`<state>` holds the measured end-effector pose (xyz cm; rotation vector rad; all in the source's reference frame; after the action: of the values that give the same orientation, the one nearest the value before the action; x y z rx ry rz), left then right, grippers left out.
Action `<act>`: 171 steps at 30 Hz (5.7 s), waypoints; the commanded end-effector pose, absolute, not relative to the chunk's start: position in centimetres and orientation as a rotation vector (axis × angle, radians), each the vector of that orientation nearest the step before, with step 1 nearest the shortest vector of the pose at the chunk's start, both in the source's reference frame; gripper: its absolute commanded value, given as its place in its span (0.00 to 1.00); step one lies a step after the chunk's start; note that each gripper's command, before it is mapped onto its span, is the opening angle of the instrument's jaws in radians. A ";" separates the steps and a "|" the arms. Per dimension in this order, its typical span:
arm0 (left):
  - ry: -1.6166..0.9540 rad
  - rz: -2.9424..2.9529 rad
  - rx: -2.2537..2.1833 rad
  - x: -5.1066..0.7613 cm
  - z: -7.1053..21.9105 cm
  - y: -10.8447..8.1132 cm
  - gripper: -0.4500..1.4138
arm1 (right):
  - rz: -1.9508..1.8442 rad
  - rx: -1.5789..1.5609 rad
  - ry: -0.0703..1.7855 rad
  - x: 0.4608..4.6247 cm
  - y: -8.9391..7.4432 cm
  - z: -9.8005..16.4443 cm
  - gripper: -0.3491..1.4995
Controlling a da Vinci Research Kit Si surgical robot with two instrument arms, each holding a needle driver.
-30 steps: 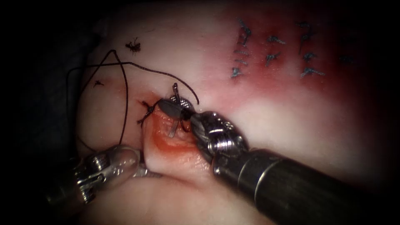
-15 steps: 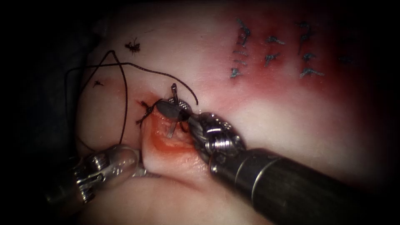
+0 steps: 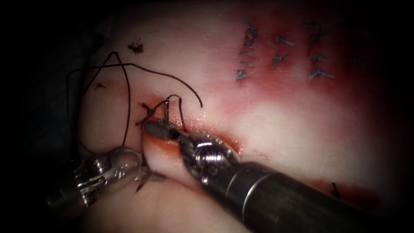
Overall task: Wound Closure
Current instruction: Use the right grasper to insert the needle through the bottom of the cut, then pull the needle through the skin with the left tool.
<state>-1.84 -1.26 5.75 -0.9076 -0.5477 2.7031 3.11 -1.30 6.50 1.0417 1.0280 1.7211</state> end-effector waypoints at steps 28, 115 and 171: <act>-0.218 2.809 -1.482 -1.48 5.2 -1.2 0.49 | 1.611 0.776 1.192 2.30 -0.7 6.6 0.91; -0.931 2.236 -1.718 -2.08 5.5 -0.8 0.05 | 1.261 0.668 1.310 1.25 -0.9 6.5 0.73; -1.553 1.773 -1.492 -1.38 3.6 -1.2 0.05 | 0.392 0.119 1.209 2.22 -1.0 6.8 0.83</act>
<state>-1.33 -1.20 3.50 -1.4896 -1.5487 1.7714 2.17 -1.03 6.71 0.1231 1.2053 0.3938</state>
